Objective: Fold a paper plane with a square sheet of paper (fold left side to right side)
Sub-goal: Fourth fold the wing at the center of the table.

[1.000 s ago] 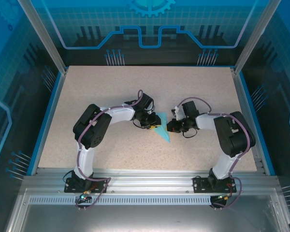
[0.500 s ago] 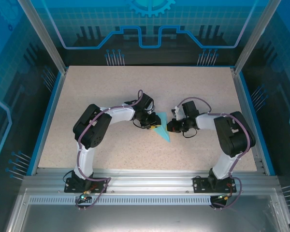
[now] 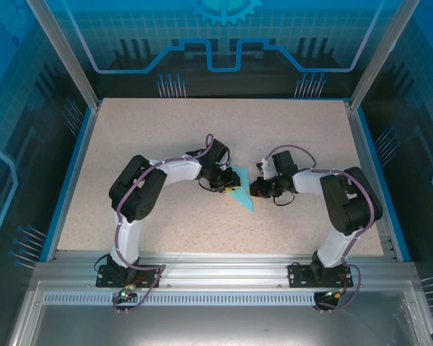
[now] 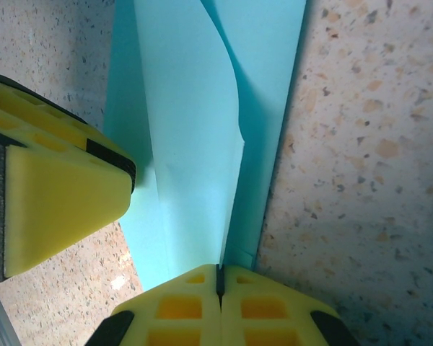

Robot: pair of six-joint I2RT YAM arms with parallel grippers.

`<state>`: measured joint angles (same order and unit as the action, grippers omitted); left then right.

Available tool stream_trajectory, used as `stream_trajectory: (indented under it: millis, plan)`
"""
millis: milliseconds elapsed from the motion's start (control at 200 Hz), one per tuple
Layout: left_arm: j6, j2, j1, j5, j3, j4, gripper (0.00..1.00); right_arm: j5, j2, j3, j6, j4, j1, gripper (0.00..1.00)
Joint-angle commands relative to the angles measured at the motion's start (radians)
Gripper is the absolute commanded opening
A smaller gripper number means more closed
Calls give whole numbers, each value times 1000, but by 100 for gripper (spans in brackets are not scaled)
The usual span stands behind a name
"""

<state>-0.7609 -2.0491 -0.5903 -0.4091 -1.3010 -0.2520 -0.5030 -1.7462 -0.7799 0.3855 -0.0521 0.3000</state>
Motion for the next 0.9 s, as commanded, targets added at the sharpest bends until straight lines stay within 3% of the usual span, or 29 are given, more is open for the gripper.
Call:
stream_trajectory:
  millis: [0,425,670,895]
  plan:
    - [6,-13,-9,-20,-26,-12,28,25,-23,-1,-1,-48,-18,4]
    - [41,96,-8,2,-80,-72,31,71,-66,-20,-4,-135,-16,4]
    - [34,-3,-11,-62,-150,-60,27,70,-76,-23,-5,-141,-15,4]
    - [64,-93,-10,-47,-230,-113,27,73,-79,-28,-8,-153,-16,4]
